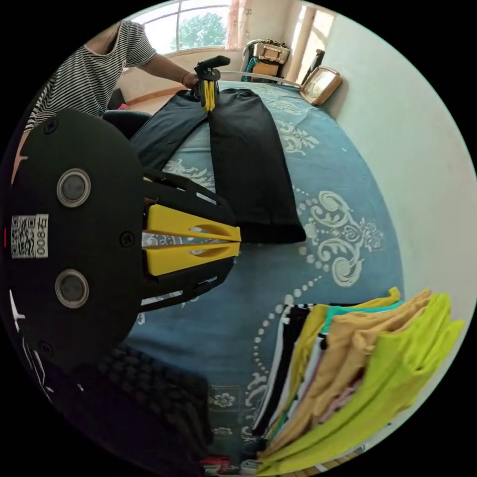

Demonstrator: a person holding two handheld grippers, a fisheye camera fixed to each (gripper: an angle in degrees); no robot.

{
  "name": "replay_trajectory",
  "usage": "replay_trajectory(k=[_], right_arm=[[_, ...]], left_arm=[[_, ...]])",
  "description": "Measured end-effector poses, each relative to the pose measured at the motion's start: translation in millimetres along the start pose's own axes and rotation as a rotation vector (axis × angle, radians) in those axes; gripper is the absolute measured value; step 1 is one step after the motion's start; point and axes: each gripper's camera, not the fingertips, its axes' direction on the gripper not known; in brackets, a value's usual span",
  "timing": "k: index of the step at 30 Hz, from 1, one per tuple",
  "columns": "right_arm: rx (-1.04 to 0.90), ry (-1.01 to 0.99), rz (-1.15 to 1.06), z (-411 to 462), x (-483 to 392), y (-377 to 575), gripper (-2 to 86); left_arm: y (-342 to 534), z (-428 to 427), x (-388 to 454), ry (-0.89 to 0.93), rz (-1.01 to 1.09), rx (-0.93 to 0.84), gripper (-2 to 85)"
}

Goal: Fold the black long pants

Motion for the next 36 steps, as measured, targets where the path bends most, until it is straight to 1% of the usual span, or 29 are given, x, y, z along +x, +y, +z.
replay_trajectory(k=[2, 4, 5, 8, 11, 15, 18, 19, 22, 25, 27, 28, 29, 31, 34, 36], right_arm=[[0.073, -0.038, 0.061, -3.8, 13.1, 10.1, 0.9], [0.129, -0.02, 0.069, -14.5, 13.3, 12.1, 1.7], [0.166, -0.003, 0.039, -21.6, 6.4, 10.2, 2.4], [0.153, 0.081, -0.073, -22.5, -25.6, -10.2, 5.2], [0.133, 0.147, -0.123, -11.2, -52.6, -34.7, 6.1], [0.069, 0.114, -0.093, 6.3, -62.2, -56.0, 6.5], [0.077, 0.128, -0.086, 4.7, -70.9, -54.4, 4.6], [0.075, 0.154, -0.122, 3.9, -77.9, -50.9, 3.0], [0.037, 0.207, -0.169, -2.1, -94.0, -50.1, 1.5], [0.075, 0.194, -0.163, -18.2, -102.3, -53.2, 0.8], [0.042, 0.187, -0.168, -16.2, -107.5, -57.5, 0.6], [-0.005, 0.204, -0.183, -9.5, -112.3, -58.6, 0.5], [-0.008, 0.216, -0.175, -9.5, -116.1, -56.2, 0.4], [0.039, 0.182, -0.159, -21.9, -121.1, -46.6, 0.1], [0.14, 0.245, -0.143, -46.8, -129.1, -19.6, -0.1], [0.178, 0.203, -0.156, -60.4, -136.4, 2.5, -0.1]], left_arm=[[14.1, -10.4, -1.9, 0.023, -0.023, 0.067, 1.8], [28.0, -20.6, -5.0, 0.043, -0.047, 0.131, 1.9], [37.7, -26.3, -8.9, 0.054, -0.068, 0.173, 2.0], [56.8, -32.0, -26.4, 0.036, -0.144, 0.231, 2.6], [72.3, -30.6, -49.2, 0.017, -0.242, 0.269, 2.9], [88.9, -18.5, -67.6, -0.005, -0.314, 0.269, 2.8], [99.7, 3.8, -73.8, -0.012, -0.342, 0.213, 2.3], [104.9, 11.1, -73.8, -0.015, -0.357, 0.21, 2.1], [118.3, 16.3, -69.8, -0.014, -0.364, 0.243, 1.9], [128.9, 17.9, -62.2, -0.025, -0.361, 0.276, 1.8], [133.5, 24.3, -56.8, -0.021, -0.35, 0.257, 1.8], [137.4, 29.9, -51.7, -0.035, -0.341, 0.227, 1.7], [144.2, 32.7, -44.8, -0.056, -0.343, 0.218, 1.5], [159.6, 30.3, -32.7, -0.067, -0.337, 0.234, 1.3], [202.1, 19.0, -12.6, -0.104, -0.367, 0.293, 1.1], [233.0, 15.7, -2.3, -0.122, -0.408, 0.317, 0.9]])
